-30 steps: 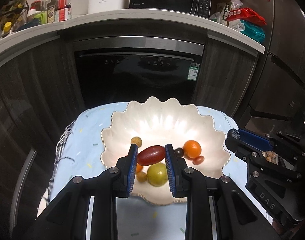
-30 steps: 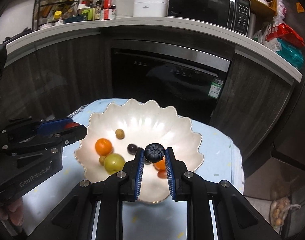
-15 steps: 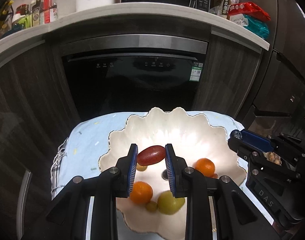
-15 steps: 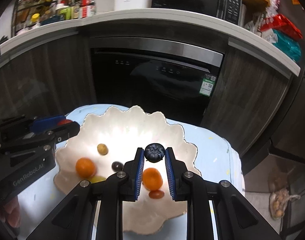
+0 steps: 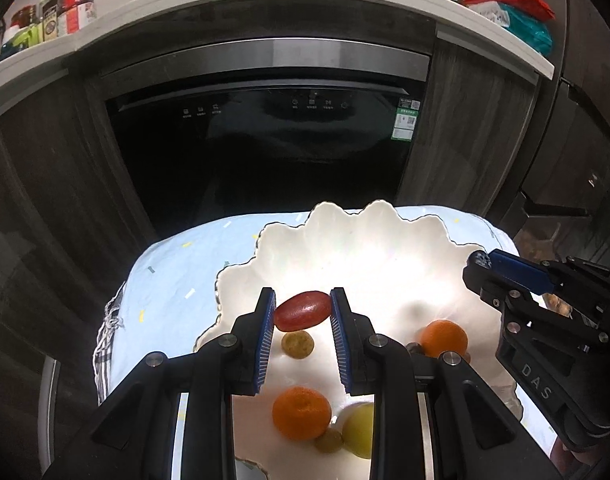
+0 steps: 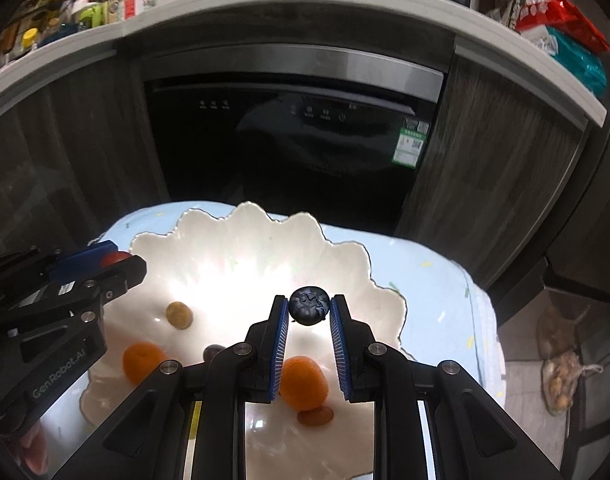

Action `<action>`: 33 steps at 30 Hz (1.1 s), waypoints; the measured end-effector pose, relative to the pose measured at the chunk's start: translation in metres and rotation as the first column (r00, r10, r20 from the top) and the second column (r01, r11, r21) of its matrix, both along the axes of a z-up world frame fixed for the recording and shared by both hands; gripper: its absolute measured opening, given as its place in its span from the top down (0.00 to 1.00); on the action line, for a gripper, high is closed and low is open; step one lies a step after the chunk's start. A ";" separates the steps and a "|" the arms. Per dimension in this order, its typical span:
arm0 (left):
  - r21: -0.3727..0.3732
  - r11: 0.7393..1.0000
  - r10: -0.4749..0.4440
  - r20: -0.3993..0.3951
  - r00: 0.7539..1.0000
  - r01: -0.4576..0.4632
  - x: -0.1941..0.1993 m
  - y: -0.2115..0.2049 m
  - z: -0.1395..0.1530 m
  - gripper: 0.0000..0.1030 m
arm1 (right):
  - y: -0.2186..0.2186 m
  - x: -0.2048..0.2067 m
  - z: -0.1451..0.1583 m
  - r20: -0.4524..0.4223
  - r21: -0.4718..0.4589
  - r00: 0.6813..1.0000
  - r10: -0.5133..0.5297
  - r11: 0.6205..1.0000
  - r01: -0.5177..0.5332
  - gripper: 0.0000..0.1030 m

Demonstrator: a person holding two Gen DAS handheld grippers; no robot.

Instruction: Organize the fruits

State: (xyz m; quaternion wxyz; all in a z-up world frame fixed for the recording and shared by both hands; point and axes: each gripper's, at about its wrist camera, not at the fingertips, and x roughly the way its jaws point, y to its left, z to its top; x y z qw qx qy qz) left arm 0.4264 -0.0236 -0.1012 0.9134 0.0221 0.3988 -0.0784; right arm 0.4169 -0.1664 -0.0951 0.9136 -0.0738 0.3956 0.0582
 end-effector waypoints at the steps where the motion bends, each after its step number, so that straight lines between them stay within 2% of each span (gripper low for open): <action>1: 0.001 1.000 -0.004 -0.001 1.000 0.004 0.001 -0.001 0.000 0.73 | 0.000 0.002 -0.001 -0.004 -0.002 1.000 -0.004 1.000 0.004 0.78; 5: -0.002 1.000 -0.021 -0.017 1.000 0.021 0.006 -0.001 -0.002 0.72 | -0.002 0.008 -0.007 -0.035 -0.002 0.999 -0.013 1.000 0.013 0.78; 6: 0.001 1.000 -0.021 -0.017 1.000 0.021 0.006 -0.001 -0.001 0.67 | -0.002 0.009 -0.007 -0.037 0.001 0.999 -0.015 1.000 0.015 0.78; 7: 0.001 1.000 -0.021 -0.013 1.000 0.021 0.006 -0.001 0.000 0.56 | -0.003 0.010 -0.007 -0.042 0.007 0.999 -0.013 1.000 0.014 0.77; 9: 0.004 1.000 -0.018 -0.001 1.000 0.018 0.004 -0.001 0.002 0.43 | -0.002 0.011 -0.007 -0.050 0.010 0.999 -0.006 1.000 0.007 0.77; 11: 0.010 1.000 -0.012 0.006 1.000 0.012 0.003 -0.001 0.004 0.40 | -0.001 0.011 -0.006 -0.046 0.002 0.999 -0.005 1.000 0.005 0.68; 13: 0.011 1.000 -0.008 0.001 1.000 0.008 0.004 0.000 0.005 0.37 | 0.000 0.010 -0.004 -0.033 -0.007 0.999 -0.013 1.000 0.013 0.46; 15: 0.015 1.000 0.001 0.000 1.000 -0.001 0.004 0.001 0.006 0.33 | 0.000 0.008 -0.002 -0.021 -0.011 0.999 -0.024 1.000 0.024 0.38; 16: 0.015 1.000 0.008 -0.003 1.000 -0.008 0.004 0.003 0.006 0.26 | 0.000 0.008 0.000 -0.017 -0.013 0.999 -0.029 0.999 0.029 0.36; 18: 0.012 1.000 0.026 -0.006 1.000 -0.026 0.003 0.007 0.008 0.20 | 0.000 0.006 0.002 -0.010 -0.017 0.999 -0.039 0.999 0.039 0.34; 27: 0.028 0.998 0.060 0.009 0.998 -0.060 -0.008 0.014 0.021 0.08 | -0.001 -0.003 0.012 0.009 -0.017 0.998 -0.069 0.997 0.069 0.25; 33: 0.039 0.996 0.076 0.030 0.997 -0.077 -0.022 0.019 0.031 0.07 | -0.003 -0.015 0.017 0.015 -0.022 0.996 -0.093 0.995 0.093 0.23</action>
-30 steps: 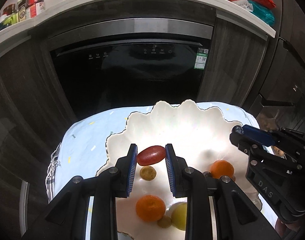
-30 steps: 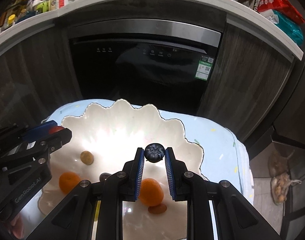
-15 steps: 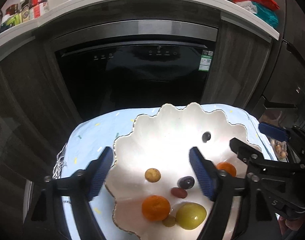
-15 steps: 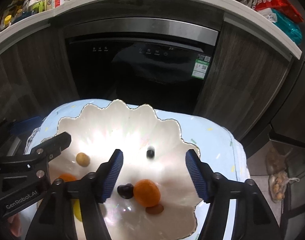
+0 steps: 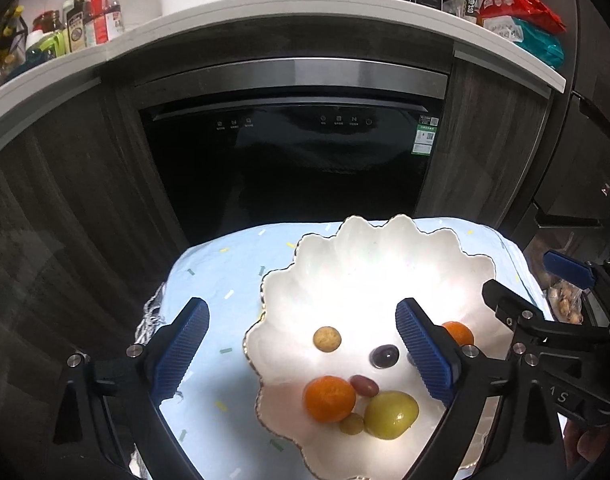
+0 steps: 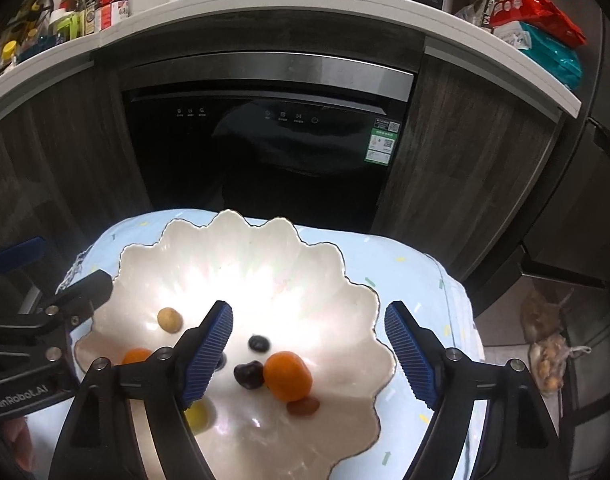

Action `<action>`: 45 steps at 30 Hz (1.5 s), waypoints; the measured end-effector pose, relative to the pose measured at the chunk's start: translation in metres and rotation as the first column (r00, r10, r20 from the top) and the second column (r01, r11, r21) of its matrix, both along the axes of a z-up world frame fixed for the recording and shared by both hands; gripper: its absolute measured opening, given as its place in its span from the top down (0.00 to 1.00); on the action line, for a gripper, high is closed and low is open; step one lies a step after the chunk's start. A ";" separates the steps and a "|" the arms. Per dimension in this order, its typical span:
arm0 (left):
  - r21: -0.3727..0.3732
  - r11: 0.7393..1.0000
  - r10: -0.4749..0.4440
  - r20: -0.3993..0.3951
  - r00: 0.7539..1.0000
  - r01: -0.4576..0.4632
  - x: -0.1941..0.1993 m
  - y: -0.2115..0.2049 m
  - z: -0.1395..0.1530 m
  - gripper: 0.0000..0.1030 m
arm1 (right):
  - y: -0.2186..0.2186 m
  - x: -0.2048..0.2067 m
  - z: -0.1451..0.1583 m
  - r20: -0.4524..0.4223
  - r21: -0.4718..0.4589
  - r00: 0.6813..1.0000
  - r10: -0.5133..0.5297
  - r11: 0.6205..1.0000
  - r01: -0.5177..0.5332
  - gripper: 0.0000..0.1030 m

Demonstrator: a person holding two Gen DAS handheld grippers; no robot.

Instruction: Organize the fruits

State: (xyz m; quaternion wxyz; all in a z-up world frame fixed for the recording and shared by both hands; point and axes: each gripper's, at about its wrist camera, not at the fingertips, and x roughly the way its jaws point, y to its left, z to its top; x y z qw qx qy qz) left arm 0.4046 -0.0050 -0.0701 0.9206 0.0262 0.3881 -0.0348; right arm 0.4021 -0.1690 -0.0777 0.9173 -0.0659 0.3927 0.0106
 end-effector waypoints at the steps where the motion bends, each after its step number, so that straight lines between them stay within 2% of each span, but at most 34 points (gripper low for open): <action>1: 0.002 1.000 0.001 0.002 1.000 -0.001 -0.002 0.000 0.001 0.07 | -0.001 -0.002 0.001 0.000 0.002 1.000 -0.007 1.000 0.007 0.23; 18: 0.013 0.997 0.071 0.013 0.997 -0.071 -0.067 0.014 0.015 0.06 | -0.012 -0.062 0.014 0.004 0.044 0.996 -0.084 0.996 0.083 0.22; 33: 0.051 0.993 0.103 0.055 0.993 -0.106 -0.137 0.020 0.024 0.06 | -0.009 -0.139 0.027 0.077 0.044 0.994 -0.082 0.996 0.079 0.22; 45: 0.030 0.993 0.109 0.052 0.993 -0.111 -0.205 0.024 0.024 0.05 | -0.012 -0.203 0.031 0.130 0.052 0.986 -0.105 0.994 0.099 0.22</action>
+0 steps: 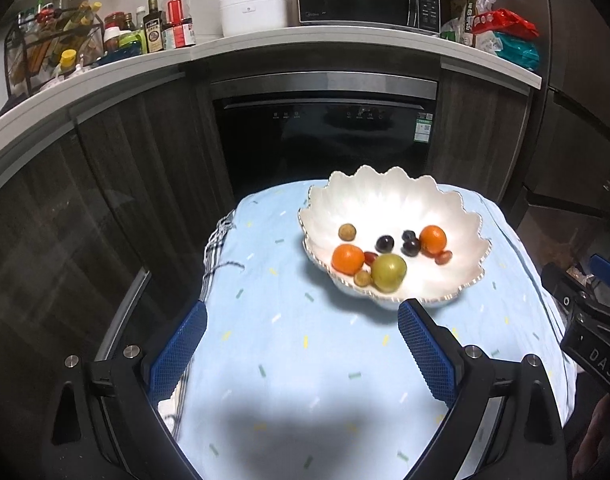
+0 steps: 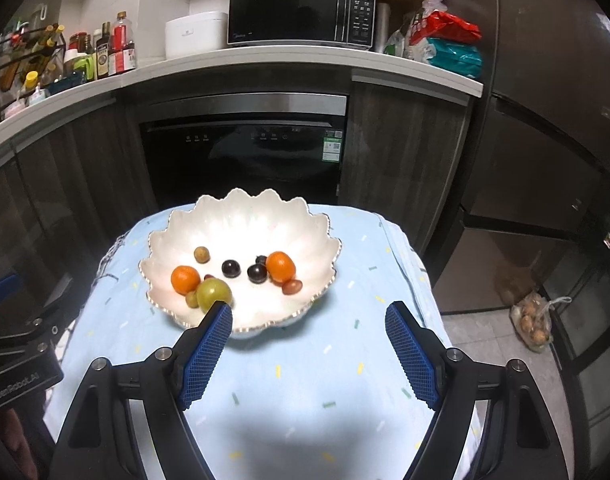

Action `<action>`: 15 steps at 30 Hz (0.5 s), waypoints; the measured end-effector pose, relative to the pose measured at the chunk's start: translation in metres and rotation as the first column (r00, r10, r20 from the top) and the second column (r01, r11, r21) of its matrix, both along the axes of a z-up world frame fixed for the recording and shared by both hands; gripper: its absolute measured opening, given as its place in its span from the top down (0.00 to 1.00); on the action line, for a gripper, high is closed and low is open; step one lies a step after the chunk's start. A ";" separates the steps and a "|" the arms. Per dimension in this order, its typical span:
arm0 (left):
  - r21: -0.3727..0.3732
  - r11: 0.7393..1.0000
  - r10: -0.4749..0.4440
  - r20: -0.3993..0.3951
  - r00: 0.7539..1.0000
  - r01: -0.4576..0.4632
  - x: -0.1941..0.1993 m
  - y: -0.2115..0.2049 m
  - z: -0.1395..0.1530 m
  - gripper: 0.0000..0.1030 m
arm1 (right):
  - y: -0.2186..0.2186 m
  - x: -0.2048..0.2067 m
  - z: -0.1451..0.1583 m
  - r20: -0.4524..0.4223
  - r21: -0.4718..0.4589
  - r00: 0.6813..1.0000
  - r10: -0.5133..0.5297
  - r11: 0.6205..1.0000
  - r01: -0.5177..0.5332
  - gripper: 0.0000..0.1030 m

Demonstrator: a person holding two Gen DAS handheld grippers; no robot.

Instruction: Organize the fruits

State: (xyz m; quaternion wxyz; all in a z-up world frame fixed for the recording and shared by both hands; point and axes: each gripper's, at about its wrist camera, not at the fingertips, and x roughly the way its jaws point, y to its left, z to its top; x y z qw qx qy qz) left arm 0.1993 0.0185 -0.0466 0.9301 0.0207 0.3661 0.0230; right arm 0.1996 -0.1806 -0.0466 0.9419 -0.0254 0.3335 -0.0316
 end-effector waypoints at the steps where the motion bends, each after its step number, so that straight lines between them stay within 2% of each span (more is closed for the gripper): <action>1: 0.001 1.000 0.006 0.001 1.000 -0.006 -0.006 0.001 0.000 0.03 | 0.000 -0.005 0.000 0.001 -0.001 1.000 -0.001 1.000 0.001 0.22; 3: -0.003 1.000 0.011 -0.001 1.000 -0.011 -0.014 0.002 0.000 0.00 | -0.001 -0.012 0.000 -0.002 -0.003 1.000 0.001 1.000 -0.001 0.22; 6: -0.005 1.000 0.020 0.001 1.000 -0.020 -0.026 0.005 0.001 0.00 | 0.000 -0.024 0.001 -0.004 -0.005 1.000 0.001 1.000 -0.001 0.16; 10: -0.004 1.000 0.026 0.004 1.000 -0.026 -0.040 0.008 0.004 0.00 | 0.001 -0.042 0.003 0.010 -0.017 1.000 0.000 1.000 0.000 0.13; 15: -0.007 1.000 0.027 -0.003 1.000 -0.027 -0.060 0.009 0.003 0.00 | -0.001 -0.061 0.003 -0.002 0.002 1.000 -0.006 1.000 0.006 0.12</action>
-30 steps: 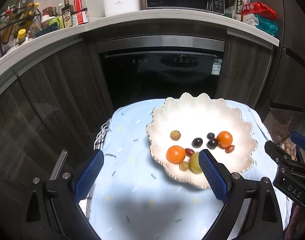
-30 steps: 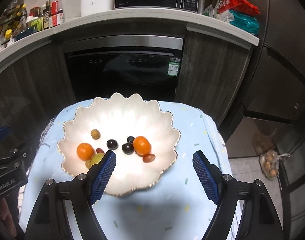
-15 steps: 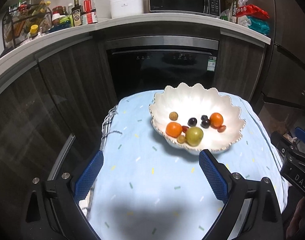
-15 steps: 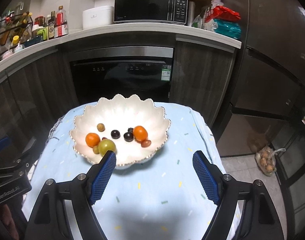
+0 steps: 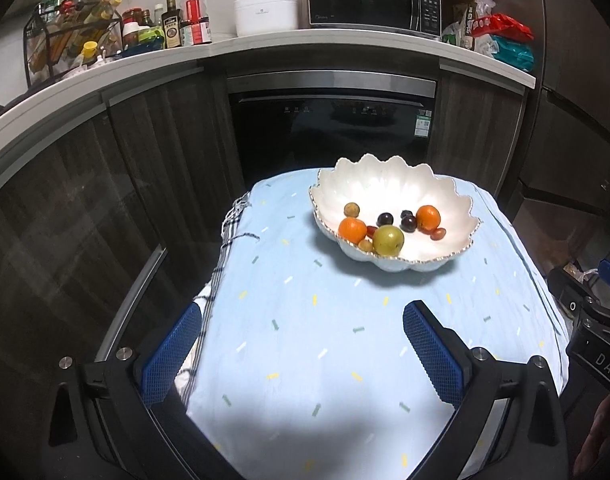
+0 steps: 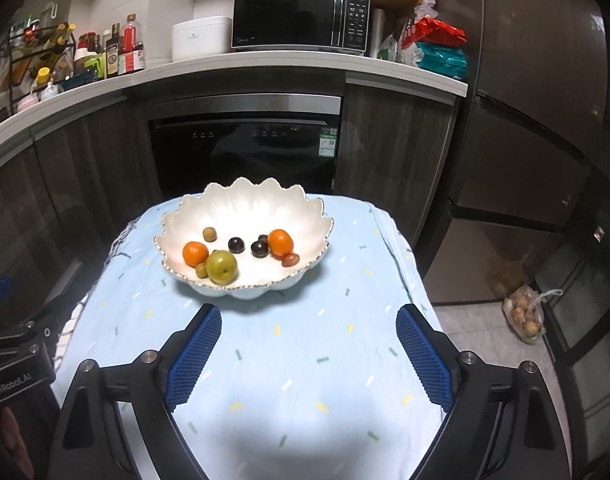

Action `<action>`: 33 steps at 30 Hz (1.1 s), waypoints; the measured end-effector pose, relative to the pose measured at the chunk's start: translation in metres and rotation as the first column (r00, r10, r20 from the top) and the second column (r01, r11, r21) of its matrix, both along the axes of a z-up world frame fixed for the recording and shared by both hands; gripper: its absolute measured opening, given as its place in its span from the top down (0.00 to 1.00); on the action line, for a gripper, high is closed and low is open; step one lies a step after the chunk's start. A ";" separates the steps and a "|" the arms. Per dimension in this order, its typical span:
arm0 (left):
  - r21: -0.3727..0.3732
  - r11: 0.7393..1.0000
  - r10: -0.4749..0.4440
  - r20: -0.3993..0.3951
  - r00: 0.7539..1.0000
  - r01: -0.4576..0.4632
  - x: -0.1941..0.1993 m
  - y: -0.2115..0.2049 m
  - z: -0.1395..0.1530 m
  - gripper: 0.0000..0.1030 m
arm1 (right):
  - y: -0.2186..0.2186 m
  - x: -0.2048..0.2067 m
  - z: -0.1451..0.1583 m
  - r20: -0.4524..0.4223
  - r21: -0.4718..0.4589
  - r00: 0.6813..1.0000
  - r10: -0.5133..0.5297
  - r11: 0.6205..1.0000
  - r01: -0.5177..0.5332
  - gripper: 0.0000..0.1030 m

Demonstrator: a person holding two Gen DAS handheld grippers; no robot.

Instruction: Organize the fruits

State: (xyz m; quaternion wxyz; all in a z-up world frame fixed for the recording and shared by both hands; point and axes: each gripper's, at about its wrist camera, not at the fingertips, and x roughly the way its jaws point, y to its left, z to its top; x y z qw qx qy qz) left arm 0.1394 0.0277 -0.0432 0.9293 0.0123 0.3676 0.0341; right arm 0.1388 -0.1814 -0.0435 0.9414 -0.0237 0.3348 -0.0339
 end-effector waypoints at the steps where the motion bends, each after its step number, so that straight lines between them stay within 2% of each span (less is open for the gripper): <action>1: -0.001 1.000 0.003 0.001 1.000 -0.003 -0.003 0.001 0.000 0.00 | 0.000 -0.003 -0.001 -0.007 0.006 1.000 -0.003 1.000 0.003 0.12; 5: -0.017 1.000 0.014 0.006 1.000 -0.014 -0.015 0.003 0.002 0.00 | -0.002 -0.020 -0.001 -0.011 0.024 1.000 -0.015 1.000 0.015 0.12; 14: 0.004 1.000 0.006 0.041 0.999 -0.006 -0.032 -0.001 0.010 0.00 | -0.007 -0.039 0.001 -0.003 0.035 0.999 -0.041 0.999 0.041 0.12; 33: 0.000 1.000 0.004 0.033 0.999 -0.004 -0.036 0.000 0.009 0.00 | -0.009 -0.043 0.004 0.010 0.032 0.999 -0.045 0.998 0.044 0.12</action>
